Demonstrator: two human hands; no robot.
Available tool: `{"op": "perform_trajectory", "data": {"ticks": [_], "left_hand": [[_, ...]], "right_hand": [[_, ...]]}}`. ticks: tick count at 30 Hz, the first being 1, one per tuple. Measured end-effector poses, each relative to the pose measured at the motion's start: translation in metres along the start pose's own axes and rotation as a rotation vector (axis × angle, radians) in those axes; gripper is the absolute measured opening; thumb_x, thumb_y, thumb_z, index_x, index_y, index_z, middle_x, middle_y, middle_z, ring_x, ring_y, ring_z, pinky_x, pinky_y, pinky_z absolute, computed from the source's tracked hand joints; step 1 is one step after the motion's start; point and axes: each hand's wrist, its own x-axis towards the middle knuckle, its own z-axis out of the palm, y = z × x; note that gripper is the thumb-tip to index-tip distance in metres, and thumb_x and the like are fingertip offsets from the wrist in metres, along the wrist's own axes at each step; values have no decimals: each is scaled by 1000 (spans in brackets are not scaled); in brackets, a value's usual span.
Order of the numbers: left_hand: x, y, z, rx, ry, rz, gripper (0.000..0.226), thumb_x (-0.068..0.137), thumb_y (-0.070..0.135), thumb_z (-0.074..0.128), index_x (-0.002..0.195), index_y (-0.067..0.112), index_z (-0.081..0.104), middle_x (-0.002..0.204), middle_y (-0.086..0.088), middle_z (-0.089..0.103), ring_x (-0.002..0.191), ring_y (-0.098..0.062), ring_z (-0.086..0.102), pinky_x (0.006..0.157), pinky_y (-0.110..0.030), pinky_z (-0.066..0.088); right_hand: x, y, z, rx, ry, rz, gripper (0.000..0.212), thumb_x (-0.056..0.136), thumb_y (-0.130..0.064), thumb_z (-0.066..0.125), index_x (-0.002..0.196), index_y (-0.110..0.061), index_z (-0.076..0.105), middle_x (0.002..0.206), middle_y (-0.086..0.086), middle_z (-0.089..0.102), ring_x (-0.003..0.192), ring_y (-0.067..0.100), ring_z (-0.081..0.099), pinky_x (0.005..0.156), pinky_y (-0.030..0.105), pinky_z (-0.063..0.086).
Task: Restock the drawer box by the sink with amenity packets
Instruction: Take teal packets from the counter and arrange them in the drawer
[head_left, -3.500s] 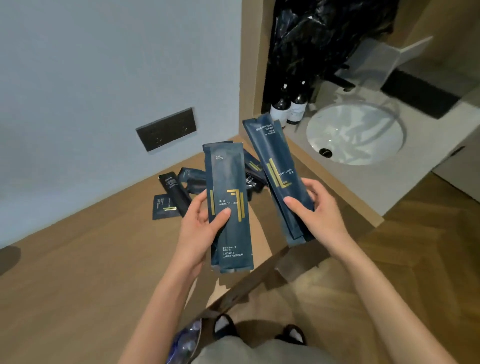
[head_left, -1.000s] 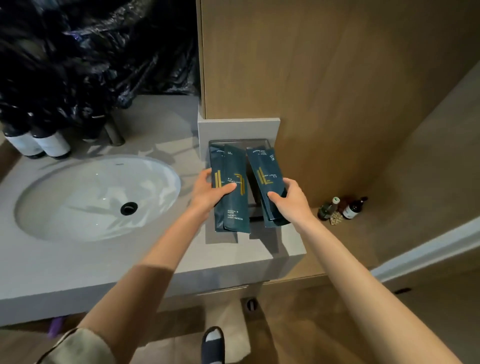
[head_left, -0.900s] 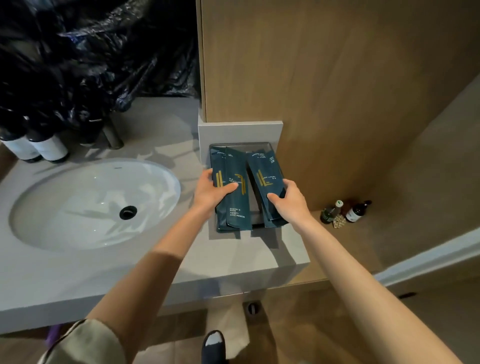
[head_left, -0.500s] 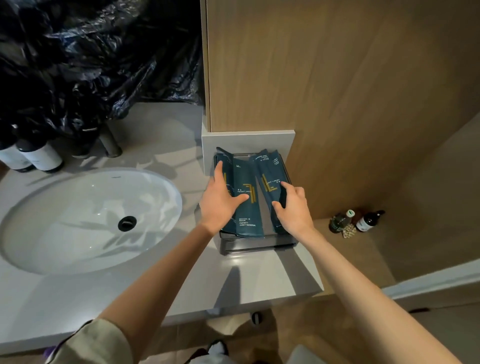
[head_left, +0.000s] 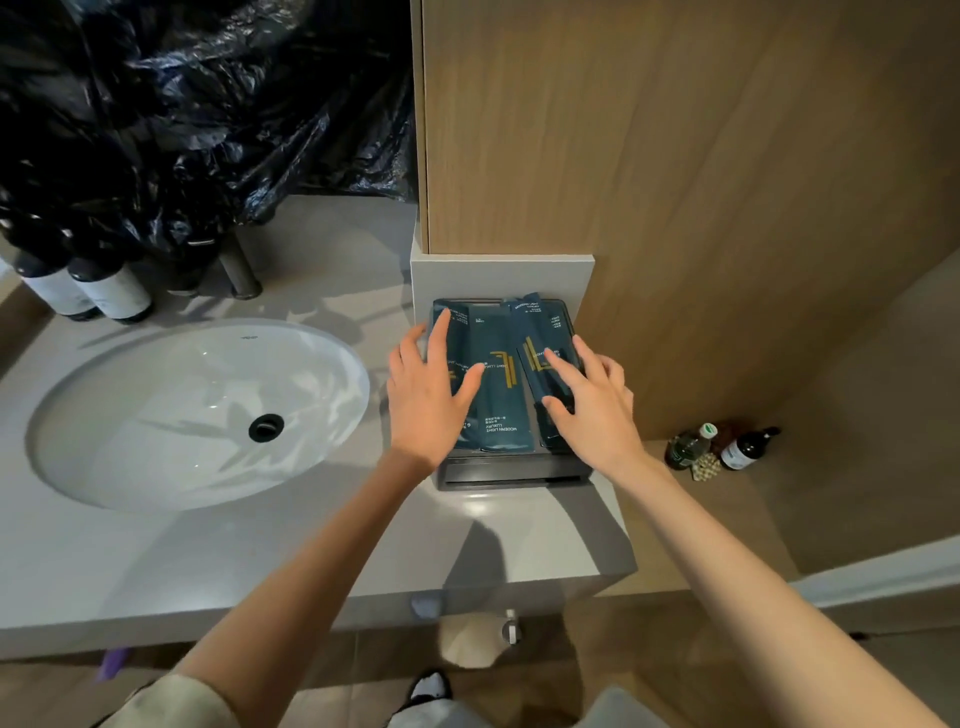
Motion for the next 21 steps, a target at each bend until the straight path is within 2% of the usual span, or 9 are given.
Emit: {"op": "perform_trajectory", "data": {"ticks": [2, 4, 6, 8, 10, 12, 14, 17, 21], "left_hand": [[-22, 1, -15, -210, -6, -62, 51, 93, 35, 53, 140, 22, 39, 125, -5, 47, 115, -20, 43, 98, -33, 39], [-50, -1, -27, -466, 0, -171, 32, 93, 23, 56, 125, 21, 52, 107, -1, 56, 97, -15, 53, 88, -30, 45], [-79, -3, -33, -634, 8, -343, 17, 92, 13, 56, 106, 21, 61, 91, 0, 62, 78, -12, 58, 77, -29, 48], [-102, -5, -32, -727, -64, -572, 19, 93, 10, 51, 95, 24, 64, 89, -3, 64, 72, -12, 58, 69, -26, 47], [-114, -6, -29, -848, -224, -789, 20, 97, 13, 47, 103, 20, 64, 98, -6, 64, 78, -15, 59, 67, -24, 45], [-114, -5, -23, -1044, -405, -976, 25, 99, 18, 45, 120, 12, 58, 112, -4, 61, 95, -22, 61, 75, -26, 47], [-109, -2, -14, -1231, -523, -1144, 24, 99, 19, 45, 121, 14, 54, 120, -3, 59, 105, -24, 59, 85, -31, 47], [-101, 0, 0, -1386, -572, -1297, 8, 96, 18, 49, 101, 14, 54, 124, -5, 61, 102, -23, 63, 82, -33, 50], [-102, 3, 8, -1626, -528, -1365, 9, 96, 11, 46, 98, 6, 54, 118, -5, 62, 112, -23, 60, 93, -34, 48]], "right_hand": [[-14, 5, -3, 17, 4, -117, 52, 95, -28, 54, 144, -35, 38, 158, -5, 21, 141, 22, 18, 111, 45, 23], [-27, 12, -4, -3, -60, -208, 50, 96, -28, 53, 143, -37, 40, 157, -8, 25, 143, 20, 19, 114, 45, 20], [-36, 19, -2, -51, -126, -264, 49, 97, -28, 51, 143, -38, 39, 156, -9, 27, 144, 20, 20, 117, 44, 19], [-41, 23, -1, -78, -165, -295, 48, 97, -28, 50, 143, -37, 39, 156, -8, 29, 144, 20, 23, 118, 40, 19], [-44, 22, -1, -76, -216, -301, 48, 98, -29, 49, 144, -35, 38, 155, -7, 30, 144, 20, 24, 117, 36, 20], [-46, 18, 0, -89, -275, -292, 48, 99, -29, 46, 146, -35, 36, 157, -5, 28, 146, 21, 20, 118, 38, 21], [-48, 13, 1, -143, -309, -287, 47, 101, -29, 41, 146, -37, 34, 158, -4, 25, 147, 22, 17, 118, 39, 21], [-45, 8, -3, -202, -345, -282, 45, 103, -26, 32, 147, -37, 32, 158, -4, 24, 148, 22, 16, 117, 35, 20], [-40, 7, -10, -183, -434, -253, 49, 102, -18, 28, 147, -38, 32, 160, -4, 20, 148, 21, 14, 119, 38, 21]]}}
